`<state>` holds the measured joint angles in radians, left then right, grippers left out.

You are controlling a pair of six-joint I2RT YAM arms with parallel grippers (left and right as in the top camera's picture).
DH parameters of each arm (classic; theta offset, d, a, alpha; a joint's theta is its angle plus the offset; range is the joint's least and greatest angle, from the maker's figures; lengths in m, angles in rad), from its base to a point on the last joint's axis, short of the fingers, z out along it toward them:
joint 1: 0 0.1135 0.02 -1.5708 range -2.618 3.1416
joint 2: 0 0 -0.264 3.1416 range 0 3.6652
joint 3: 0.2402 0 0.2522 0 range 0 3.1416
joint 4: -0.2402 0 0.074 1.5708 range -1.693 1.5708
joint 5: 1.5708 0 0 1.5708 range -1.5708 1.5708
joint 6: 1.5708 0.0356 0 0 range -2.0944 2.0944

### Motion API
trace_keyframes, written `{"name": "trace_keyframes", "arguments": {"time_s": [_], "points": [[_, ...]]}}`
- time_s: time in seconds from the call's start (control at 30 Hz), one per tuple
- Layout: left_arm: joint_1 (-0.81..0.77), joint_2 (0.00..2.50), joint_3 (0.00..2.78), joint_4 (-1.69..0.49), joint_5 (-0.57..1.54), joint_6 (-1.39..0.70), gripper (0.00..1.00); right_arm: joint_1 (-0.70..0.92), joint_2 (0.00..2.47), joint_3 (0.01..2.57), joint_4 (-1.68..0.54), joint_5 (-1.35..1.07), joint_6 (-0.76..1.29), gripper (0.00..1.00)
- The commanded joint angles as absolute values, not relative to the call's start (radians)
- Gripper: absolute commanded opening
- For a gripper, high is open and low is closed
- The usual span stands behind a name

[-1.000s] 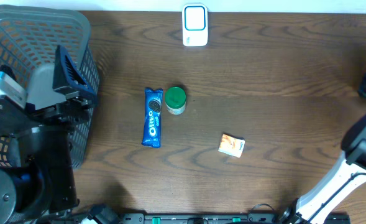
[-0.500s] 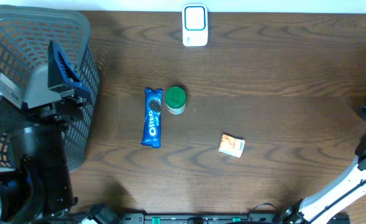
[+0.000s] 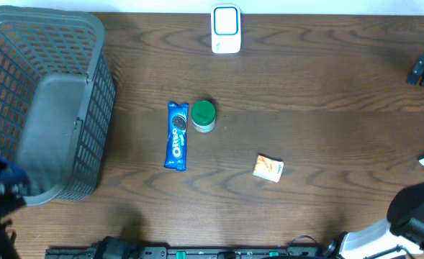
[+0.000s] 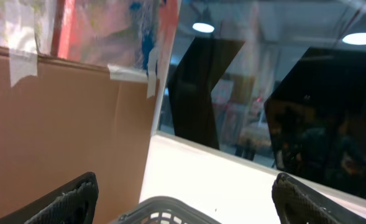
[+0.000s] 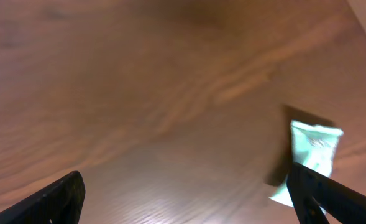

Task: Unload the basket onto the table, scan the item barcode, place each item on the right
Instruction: 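Carry the wipes pack to the far right of the table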

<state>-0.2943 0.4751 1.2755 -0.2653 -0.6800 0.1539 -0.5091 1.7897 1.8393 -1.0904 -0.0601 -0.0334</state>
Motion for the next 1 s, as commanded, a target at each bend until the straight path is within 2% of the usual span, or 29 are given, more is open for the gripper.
{"name": "trace_keyframes", "arguments": {"time_s": [0.0,0.47,0.67,0.77,0.87,0.97], "points": [[-0.242,0.352,1.222,-0.264,-0.500,0.147,0.90,-0.464,1.676,1.852,-1.096,-0.187,-0.038,0.99],[-0.156,0.001,1.130,-0.241,-0.426,0.137,0.90,-0.377,1.303,1.851,-1.194,-0.219,0.029,0.99],[-0.152,0.004,1.107,-0.195,-0.426,0.110,0.90,-0.334,1.205,1.851,-1.225,-0.220,0.029,0.99],[-0.152,0.006,1.057,-0.116,-0.427,0.004,0.90,-0.314,1.166,1.851,-1.242,-0.220,0.029,0.99],[-0.152,0.019,1.001,-0.024,-0.500,-0.014,0.90,-0.297,1.132,1.851,-1.254,-0.220,0.028,0.99],[-0.152,0.023,0.964,-0.079,-0.501,-0.089,0.90,-0.279,1.115,1.851,-1.263,-0.253,-0.029,0.99]]}}
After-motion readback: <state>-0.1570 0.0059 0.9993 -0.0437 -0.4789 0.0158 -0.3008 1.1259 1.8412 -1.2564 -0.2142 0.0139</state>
